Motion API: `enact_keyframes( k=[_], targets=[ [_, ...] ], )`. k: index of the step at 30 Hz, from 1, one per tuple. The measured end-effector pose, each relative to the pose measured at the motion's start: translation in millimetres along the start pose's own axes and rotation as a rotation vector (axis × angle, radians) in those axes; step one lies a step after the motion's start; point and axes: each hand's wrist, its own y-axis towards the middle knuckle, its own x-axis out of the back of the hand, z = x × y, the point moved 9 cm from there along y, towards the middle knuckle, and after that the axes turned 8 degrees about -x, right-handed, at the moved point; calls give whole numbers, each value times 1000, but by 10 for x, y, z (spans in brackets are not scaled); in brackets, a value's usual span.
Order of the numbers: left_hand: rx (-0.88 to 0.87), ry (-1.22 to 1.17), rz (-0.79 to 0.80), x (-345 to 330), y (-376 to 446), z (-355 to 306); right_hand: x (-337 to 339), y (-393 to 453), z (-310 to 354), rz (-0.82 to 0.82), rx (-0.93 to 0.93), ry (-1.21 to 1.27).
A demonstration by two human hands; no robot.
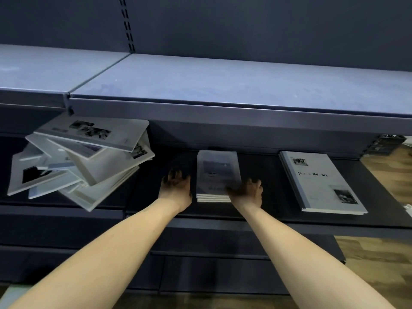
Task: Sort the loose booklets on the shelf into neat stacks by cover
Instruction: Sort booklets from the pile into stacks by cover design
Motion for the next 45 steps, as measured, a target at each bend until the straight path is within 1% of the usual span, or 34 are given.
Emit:
enact_keyframes(
  k=[2,4,7,9,13,17,22,27,30,32,34,36,40,42,45],
  targets=[
    [2,13,-18,60,0,18,61,-8,94,-27,41,-5],
    [13,24,-38,132,-25,65,67,-9,258,-33,128,-5],
    [35,71,-53,255,-95,158,11,-78,587,-8,284,2],
    [46,128,-86,362,-163,254,-54,-163,830,25,357,13],
    [99,176,-196,623,-301,505,-130,-360,1254,65,433,55],
    [164,127,-210,807,-416,834,-141,-613,1622,132,457,152],
    [206,106,-291,983,-593,1259,-138,-989,2169,118,573,115],
    [275,94,-323,991,-792,1757,-403,-1350,2590,251,647,144],
    [287,106,-321,961,-897,2031,-692,-1474,2785,359,632,164],
    [292,106,-321,946,-959,2211,-898,-1533,2914,375,625,74],
    [299,103,-322,932,-1007,2388,-1060,-1538,3028,331,613,-57],
    [295,97,-310,907,-1023,2537,-1177,-1493,3079,306,547,-116],
    [272,99,-305,901,-1018,2820,-1238,-1488,3144,166,433,-110],
    [255,59,-304,876,-999,2952,-1268,-1543,3150,117,371,-100],
    [240,-3,-302,822,-963,3125,-1322,-1700,3159,41,339,-99]
  ],
)
